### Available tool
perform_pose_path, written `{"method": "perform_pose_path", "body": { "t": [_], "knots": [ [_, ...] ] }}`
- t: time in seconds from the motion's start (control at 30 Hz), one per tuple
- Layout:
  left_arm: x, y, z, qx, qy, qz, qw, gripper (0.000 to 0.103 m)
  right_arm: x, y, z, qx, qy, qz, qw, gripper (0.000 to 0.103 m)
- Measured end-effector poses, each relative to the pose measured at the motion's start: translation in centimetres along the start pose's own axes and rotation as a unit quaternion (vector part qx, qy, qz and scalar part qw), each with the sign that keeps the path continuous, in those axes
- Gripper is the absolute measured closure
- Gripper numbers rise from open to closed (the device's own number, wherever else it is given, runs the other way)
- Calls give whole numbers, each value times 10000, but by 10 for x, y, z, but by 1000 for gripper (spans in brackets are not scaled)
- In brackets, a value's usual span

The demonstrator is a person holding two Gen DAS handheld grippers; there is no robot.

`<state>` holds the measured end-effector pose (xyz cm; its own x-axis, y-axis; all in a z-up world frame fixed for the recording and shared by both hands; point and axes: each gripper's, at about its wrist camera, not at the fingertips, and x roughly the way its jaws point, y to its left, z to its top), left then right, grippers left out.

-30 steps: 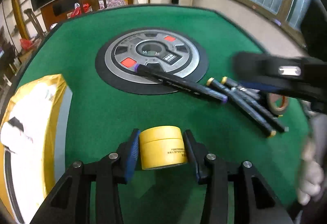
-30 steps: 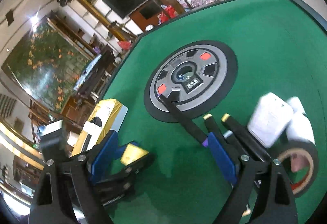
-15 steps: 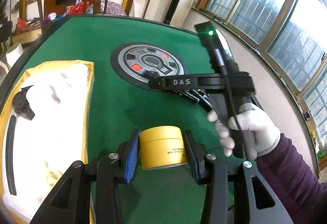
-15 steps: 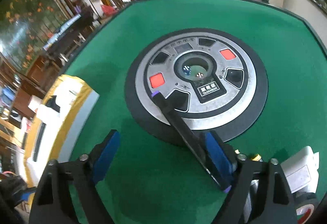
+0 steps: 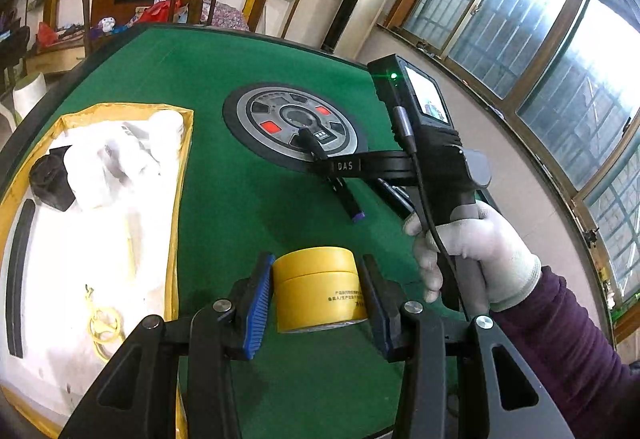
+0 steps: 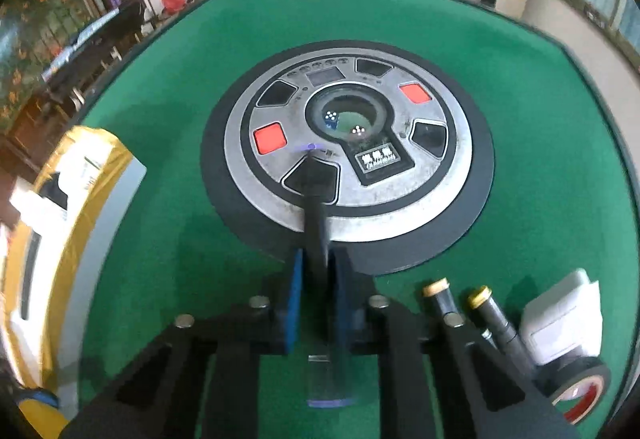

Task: Organize rigid objects
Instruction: 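Grasp the bright yellow tape roll with the left tool while the right tool grasps a black marker, then carry the yellow tape and marker into the white tray and open both tools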

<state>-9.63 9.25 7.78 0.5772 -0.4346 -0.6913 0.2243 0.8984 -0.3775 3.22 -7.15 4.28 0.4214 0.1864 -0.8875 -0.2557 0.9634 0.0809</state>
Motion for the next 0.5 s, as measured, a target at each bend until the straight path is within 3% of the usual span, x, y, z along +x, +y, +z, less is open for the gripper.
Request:
{"method": "perform_pose_path", "body": {
  "t": [0.27,0.5],
  "knots": [
    [-10,-6,-4,19,-61,67,10000,58,-36,-2,-16,167,-301,390,9986,89],
    [-34,4,-7,79,-311,234,9992,58,-93,5,-41,272,-667,1298,9889,89]
  ]
}}
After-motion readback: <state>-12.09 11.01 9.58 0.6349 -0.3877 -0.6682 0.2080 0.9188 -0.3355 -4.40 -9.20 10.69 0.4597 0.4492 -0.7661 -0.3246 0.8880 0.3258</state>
